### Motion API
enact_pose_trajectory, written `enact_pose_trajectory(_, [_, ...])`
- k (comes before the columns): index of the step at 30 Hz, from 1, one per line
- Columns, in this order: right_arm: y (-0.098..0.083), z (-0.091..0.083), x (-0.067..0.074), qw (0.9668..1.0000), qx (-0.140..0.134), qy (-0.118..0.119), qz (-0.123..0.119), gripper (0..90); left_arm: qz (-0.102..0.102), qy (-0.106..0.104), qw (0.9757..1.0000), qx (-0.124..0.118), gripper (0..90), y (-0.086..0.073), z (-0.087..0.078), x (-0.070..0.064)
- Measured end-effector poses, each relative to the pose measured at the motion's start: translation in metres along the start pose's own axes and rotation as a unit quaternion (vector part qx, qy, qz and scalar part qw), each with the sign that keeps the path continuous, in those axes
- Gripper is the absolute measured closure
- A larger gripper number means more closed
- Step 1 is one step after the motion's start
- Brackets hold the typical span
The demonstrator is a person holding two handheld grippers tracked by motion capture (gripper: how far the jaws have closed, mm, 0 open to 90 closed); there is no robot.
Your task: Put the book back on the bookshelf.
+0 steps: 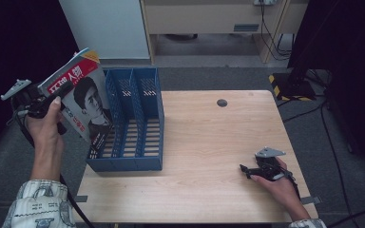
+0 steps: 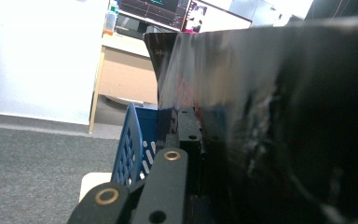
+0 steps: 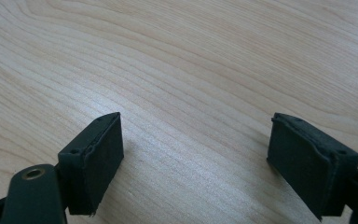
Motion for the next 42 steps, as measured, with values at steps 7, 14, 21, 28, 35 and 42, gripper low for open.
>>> enact_pose_trajectory(7, [0.000,0.000,0.000,1.0000,0.000,0.000,0.000,18.4,0.000,-0.002,1.0000,-0.002,86.4,-0.009,0.005,0.000])
enact_pose_trajectory(14, [0.000,0.000,0.000,1.0000,0.000,0.000,0.000,18.4,0.006,-0.003,0.9999,-0.009,86.4,-0.013,0.001,-0.002])
enact_pose_trajectory(21, [0.000,0.000,0.000,1.0000,0.000,0.000,0.000,18.4,0.000,-0.004,0.9998,-0.018,86.3,-0.020,-0.005,0.001])
enact_pose_trajectory(28, [0.000,0.000,0.000,1.0000,0.000,0.000,0.000,18.4,-0.002,-0.001,0.9998,-0.022,86.4,-0.022,-0.009,0.004])
enact_pose_trajectory(35, [0.000,0.000,0.000,1.0000,0.000,0.000,0.000,18.4,0.000,0.005,0.9997,-0.025,86.4,-0.027,-0.010,0.006])
enact_pose_trajectory(42, [0.000,0.000,0.000,1.0000,0.000,0.000,0.000,18.5,0.000,0.003,0.9998,-0.019,86.4,-0.035,-0.009,0.006])
Point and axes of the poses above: each handheld gripper's, and its own axes: z roughly forward along the jaws, y roughly out of its top, x roughly to its left, the point moved 7 cm from there along z, roughly forward along the jaws, and after that the axes turned 6 degrees about z, right-handed, at the moved point
